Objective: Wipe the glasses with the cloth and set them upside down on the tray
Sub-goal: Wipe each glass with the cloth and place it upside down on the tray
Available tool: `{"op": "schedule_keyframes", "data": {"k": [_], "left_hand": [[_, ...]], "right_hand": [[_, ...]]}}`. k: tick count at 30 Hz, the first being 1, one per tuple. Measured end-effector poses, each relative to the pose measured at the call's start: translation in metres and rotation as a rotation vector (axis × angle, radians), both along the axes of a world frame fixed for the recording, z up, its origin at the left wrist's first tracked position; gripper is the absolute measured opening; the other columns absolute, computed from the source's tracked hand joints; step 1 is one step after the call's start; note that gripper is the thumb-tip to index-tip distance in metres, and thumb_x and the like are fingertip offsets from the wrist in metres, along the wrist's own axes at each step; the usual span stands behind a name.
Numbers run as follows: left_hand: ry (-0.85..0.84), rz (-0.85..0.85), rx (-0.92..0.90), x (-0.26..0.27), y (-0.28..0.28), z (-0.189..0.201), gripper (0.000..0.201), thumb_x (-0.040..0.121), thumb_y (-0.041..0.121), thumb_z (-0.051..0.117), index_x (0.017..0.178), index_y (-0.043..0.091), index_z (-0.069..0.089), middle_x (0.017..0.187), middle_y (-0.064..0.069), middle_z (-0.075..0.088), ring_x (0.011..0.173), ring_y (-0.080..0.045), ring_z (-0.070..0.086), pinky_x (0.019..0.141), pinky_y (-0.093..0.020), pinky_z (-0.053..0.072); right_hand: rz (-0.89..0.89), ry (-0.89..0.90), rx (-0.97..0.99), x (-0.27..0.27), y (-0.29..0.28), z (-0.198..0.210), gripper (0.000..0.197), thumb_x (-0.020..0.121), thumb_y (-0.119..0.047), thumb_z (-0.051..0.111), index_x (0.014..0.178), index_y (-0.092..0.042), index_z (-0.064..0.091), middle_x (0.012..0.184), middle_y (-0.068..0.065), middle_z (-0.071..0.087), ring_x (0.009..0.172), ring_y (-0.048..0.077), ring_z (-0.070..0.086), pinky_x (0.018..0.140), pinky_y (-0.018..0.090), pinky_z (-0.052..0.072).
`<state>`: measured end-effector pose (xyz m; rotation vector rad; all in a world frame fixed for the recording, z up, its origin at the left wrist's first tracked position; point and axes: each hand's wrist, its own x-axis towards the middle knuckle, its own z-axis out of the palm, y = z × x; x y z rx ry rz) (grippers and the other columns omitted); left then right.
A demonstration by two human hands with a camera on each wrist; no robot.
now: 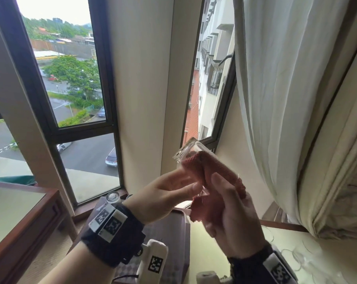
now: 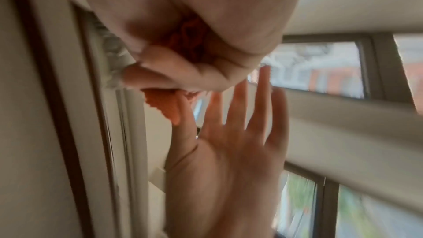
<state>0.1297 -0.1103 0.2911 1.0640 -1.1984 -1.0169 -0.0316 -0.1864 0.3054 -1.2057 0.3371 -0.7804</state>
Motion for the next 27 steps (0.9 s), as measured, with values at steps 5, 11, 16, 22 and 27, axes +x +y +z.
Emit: {"op": "schedule_keyframes", "data": {"k": [5,11,16,22,27], "left_hand": [[0.132,0.106,0.081,0.001,0.009,0.014,0.048,0.093,0.042,0.068,0.133,0.016,0.069,0.134,-0.014,0.071,0.123,-0.024,0.068,0.109,-0.047,0.051],[0.253,0.259,0.121,-0.020,-0.001,0.041,0.070,0.082,0.065,0.068,0.117,0.004,0.071,0.117,-0.025,0.073,0.112,-0.028,0.073,0.100,-0.037,0.061],[0.292,0.320,0.027,-0.015,-0.006,0.037,0.055,0.075,0.037,0.081,0.108,-0.007,0.075,0.100,-0.022,0.077,0.093,-0.027,0.077,0.086,-0.029,0.063],[0.461,-0.099,-0.131,-0.005,-0.007,0.011,0.077,0.086,0.027,0.088,0.137,-0.017,0.051,0.133,-0.033,0.060,0.119,-0.035,0.066,0.106,-0.041,0.055],[0.404,0.043,-0.079,-0.004,-0.011,0.009,0.080,0.074,0.042,0.095,0.128,-0.009,0.065,0.122,-0.029,0.067,0.111,-0.036,0.068,0.100,-0.044,0.059]], "right_hand": [[-0.399,0.216,-0.805,-0.009,-0.020,-0.016,0.025,0.089,-0.034,0.078,0.073,-0.015,0.074,0.065,0.000,0.071,0.048,0.014,0.063,0.047,0.028,0.051],[-0.481,0.309,-1.489,-0.004,-0.015,-0.029,0.029,0.096,-0.020,0.062,0.122,-0.016,0.073,0.149,0.000,0.054,0.116,0.017,0.067,0.093,0.029,0.058],[-0.373,0.488,-1.414,-0.002,-0.015,-0.026,0.039,0.096,-0.032,0.064,0.134,-0.027,0.059,0.122,-0.003,0.071,0.097,0.017,0.071,0.080,0.029,0.061],[0.040,0.259,-0.574,-0.011,0.012,-0.006,0.023,0.088,-0.013,0.077,0.095,-0.032,0.067,0.070,0.004,0.072,0.062,0.019,0.073,0.054,0.028,0.059],[0.051,0.272,-0.442,-0.008,0.022,-0.005,0.019,0.088,-0.025,0.075,0.104,-0.020,0.064,0.071,-0.001,0.075,0.064,0.015,0.075,0.053,0.031,0.061]]}}
